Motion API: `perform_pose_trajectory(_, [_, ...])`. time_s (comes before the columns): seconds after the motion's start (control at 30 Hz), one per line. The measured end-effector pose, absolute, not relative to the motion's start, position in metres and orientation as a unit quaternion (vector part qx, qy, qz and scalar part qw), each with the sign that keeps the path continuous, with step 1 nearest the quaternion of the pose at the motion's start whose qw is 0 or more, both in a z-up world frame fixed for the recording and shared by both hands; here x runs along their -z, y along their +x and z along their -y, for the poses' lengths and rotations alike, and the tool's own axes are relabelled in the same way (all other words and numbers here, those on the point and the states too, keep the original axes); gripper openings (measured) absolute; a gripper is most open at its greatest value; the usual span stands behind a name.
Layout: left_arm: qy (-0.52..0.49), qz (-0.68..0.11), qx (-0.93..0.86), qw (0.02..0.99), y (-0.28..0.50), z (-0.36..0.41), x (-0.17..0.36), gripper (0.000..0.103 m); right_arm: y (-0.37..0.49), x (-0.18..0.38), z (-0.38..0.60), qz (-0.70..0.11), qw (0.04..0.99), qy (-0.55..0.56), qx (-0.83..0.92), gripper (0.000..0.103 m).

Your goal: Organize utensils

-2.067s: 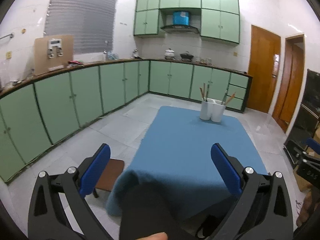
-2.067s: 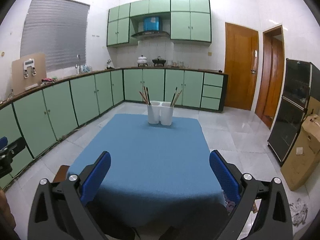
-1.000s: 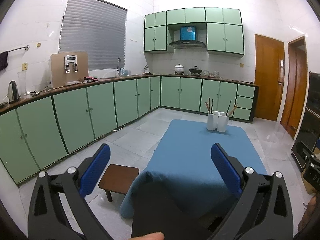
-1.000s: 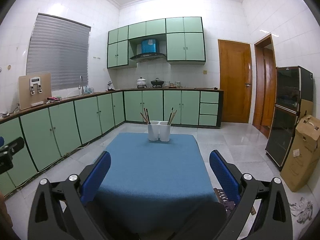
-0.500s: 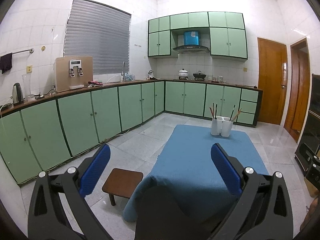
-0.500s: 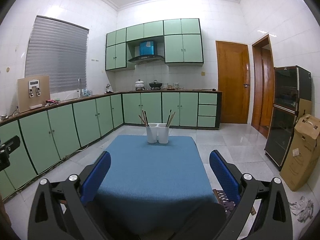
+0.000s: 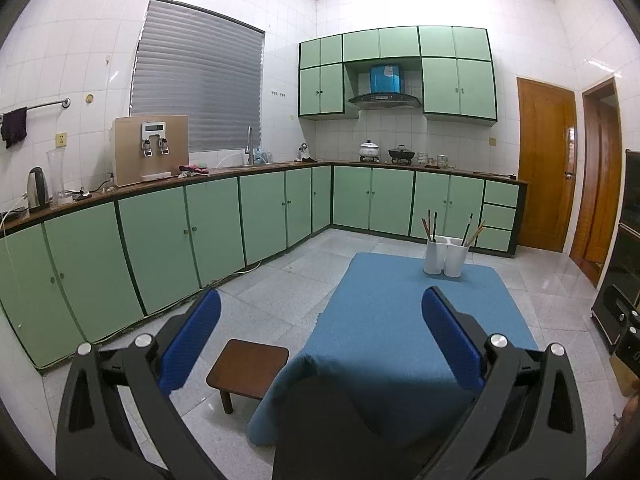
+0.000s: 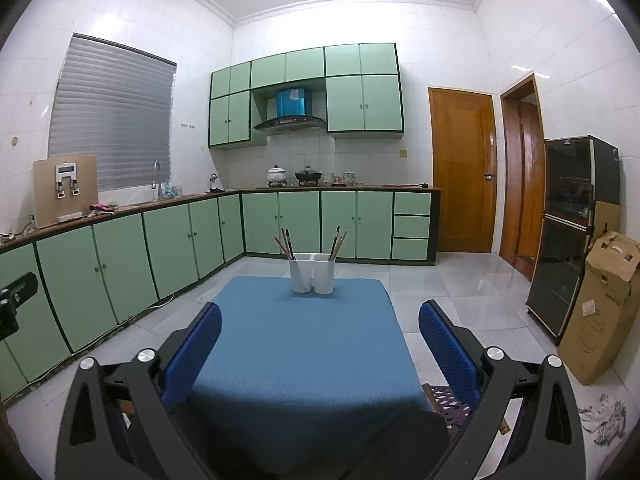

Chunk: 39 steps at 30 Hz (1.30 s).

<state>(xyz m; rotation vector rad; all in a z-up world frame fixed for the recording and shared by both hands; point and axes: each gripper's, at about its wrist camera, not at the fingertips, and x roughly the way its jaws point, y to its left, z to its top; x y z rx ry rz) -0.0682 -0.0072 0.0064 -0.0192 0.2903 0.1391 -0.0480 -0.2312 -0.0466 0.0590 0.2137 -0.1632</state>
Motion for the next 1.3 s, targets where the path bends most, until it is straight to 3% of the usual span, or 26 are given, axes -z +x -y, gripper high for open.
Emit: perform_pose_trajectory(1.3, [-0.011, -0.145, -0.064, 0.987, -0.0689, 0.0075, -0.0106, 0.098, -0.0498, 0.0424, 0.2313, -0.105, 0.99, 0.033, 0.083, 0.097])
